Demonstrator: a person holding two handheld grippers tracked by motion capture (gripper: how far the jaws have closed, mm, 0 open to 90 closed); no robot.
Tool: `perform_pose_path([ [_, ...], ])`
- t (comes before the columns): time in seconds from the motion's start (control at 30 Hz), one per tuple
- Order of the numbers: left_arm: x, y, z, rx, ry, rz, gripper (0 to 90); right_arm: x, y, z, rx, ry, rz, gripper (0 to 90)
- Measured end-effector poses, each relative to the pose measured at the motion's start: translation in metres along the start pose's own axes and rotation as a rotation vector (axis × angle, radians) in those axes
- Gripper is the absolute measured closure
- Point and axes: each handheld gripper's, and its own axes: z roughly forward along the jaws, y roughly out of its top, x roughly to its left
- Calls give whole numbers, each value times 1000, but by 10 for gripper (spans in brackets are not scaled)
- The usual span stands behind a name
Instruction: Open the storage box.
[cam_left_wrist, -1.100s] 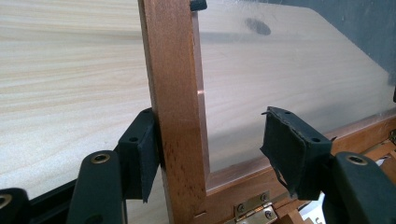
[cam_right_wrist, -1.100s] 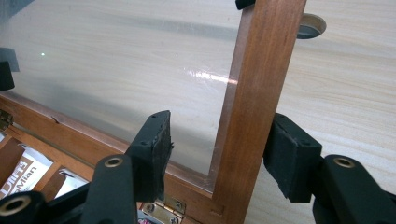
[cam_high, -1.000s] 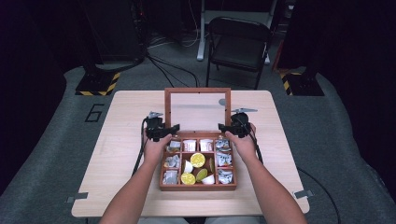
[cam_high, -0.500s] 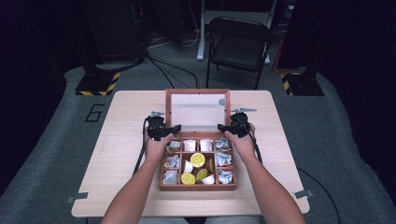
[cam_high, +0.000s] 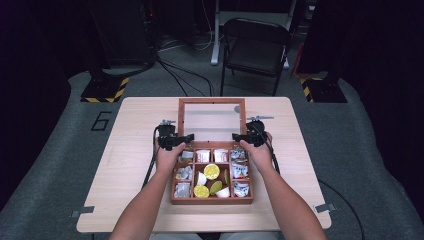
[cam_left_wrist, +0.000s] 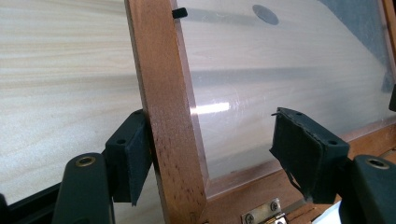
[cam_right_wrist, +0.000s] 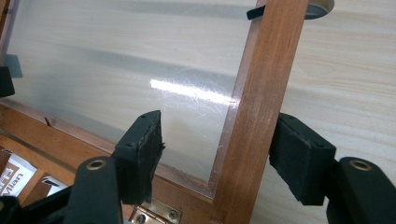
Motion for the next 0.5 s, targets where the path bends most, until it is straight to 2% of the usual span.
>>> perform_pose_path([
  [0.5, 4, 1, 4, 45, -8, -19, 290, -5, -1, 5, 25, 12, 39, 349],
])
